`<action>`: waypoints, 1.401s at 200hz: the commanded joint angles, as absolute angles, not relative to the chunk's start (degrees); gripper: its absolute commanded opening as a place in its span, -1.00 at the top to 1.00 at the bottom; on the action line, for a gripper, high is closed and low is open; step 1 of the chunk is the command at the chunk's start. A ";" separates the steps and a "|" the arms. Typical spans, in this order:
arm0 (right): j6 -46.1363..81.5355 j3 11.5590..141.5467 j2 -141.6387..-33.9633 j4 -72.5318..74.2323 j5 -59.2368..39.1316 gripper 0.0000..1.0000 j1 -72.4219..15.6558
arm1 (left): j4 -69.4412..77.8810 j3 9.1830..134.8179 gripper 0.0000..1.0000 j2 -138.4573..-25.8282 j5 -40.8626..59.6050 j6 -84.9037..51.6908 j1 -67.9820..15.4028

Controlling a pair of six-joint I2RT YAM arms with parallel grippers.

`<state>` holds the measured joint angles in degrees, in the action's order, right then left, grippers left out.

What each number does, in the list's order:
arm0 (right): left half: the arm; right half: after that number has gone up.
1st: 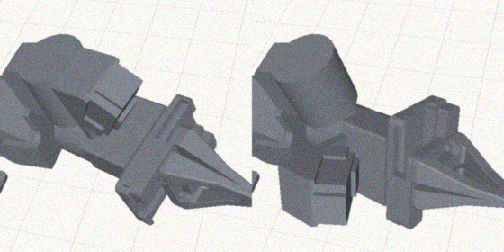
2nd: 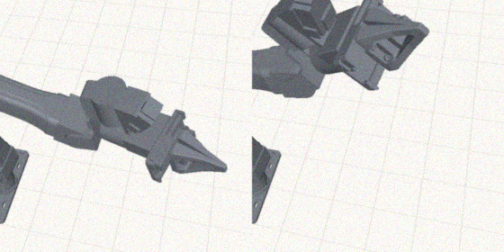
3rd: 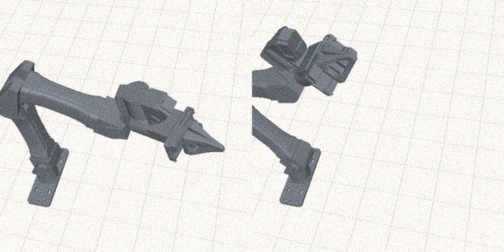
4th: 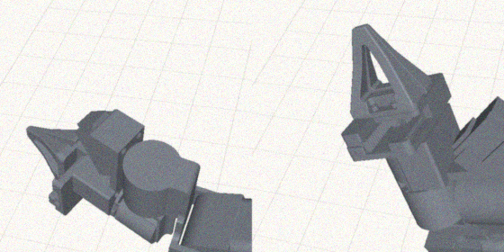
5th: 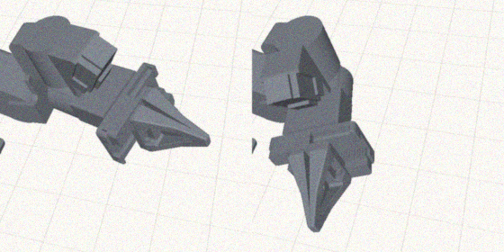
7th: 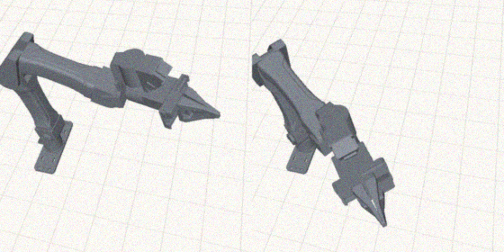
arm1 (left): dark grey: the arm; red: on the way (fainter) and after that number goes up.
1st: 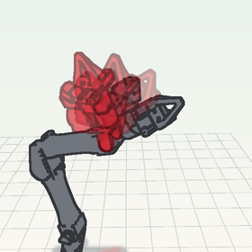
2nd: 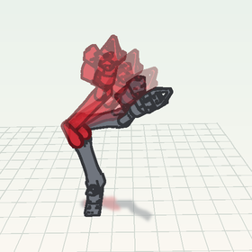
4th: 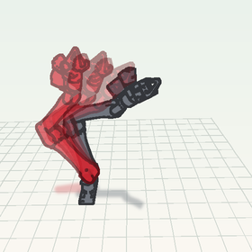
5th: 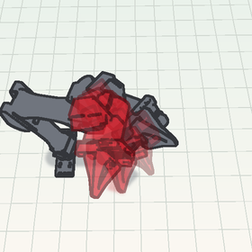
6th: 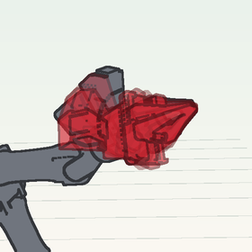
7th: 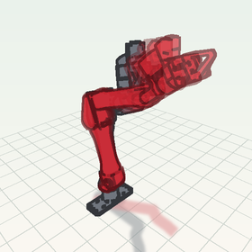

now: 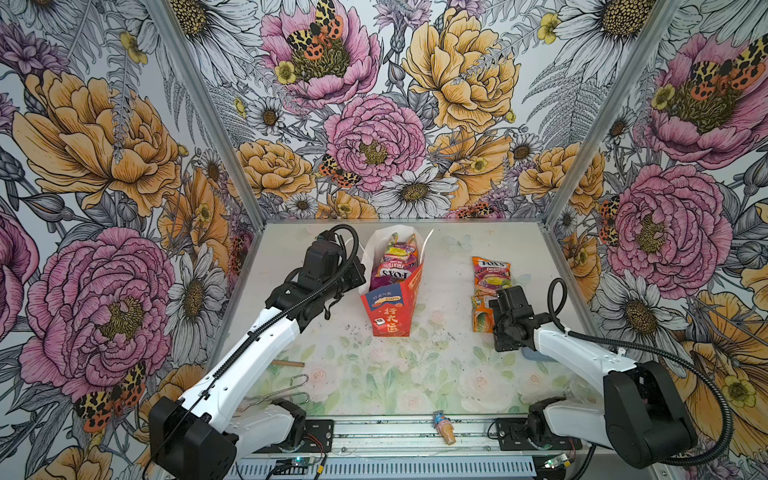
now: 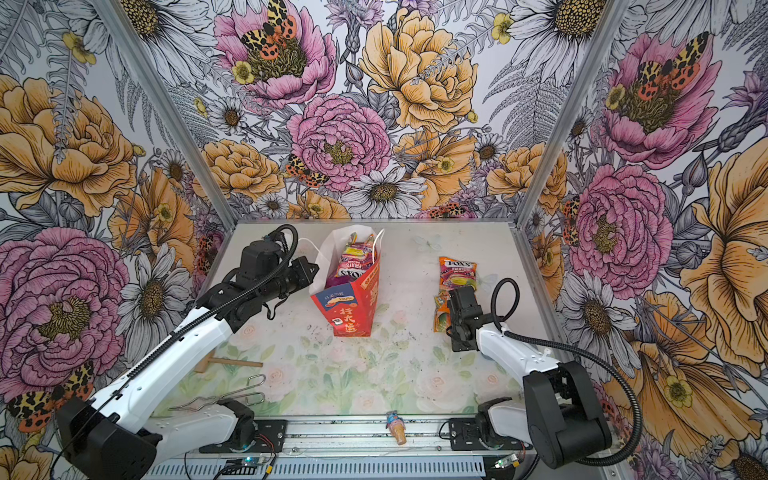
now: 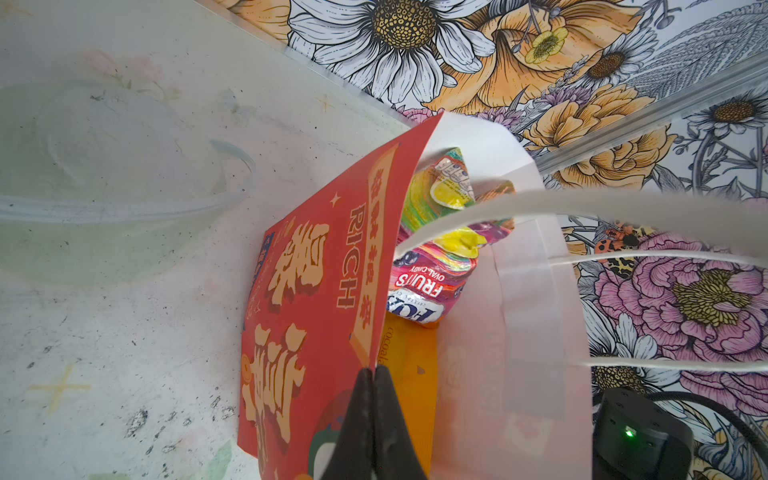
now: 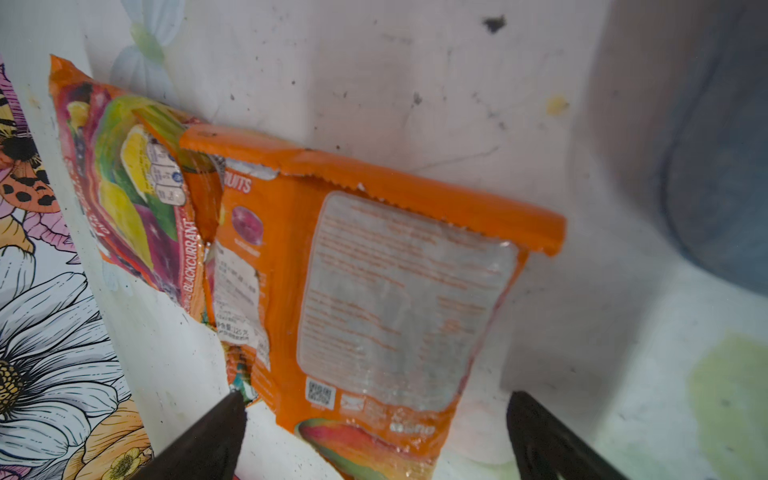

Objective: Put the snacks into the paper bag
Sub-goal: 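Lower the right gripper and grasp the orange-backed FOX'S bag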

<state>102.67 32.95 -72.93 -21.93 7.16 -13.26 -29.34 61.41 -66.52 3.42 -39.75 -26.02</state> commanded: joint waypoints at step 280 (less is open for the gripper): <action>80.97 26.99 -70.70 -9.76 12.49 0.87 -9.96 | -31.09 61.52 1.00 -65.33 2.65 -39.74 -26.09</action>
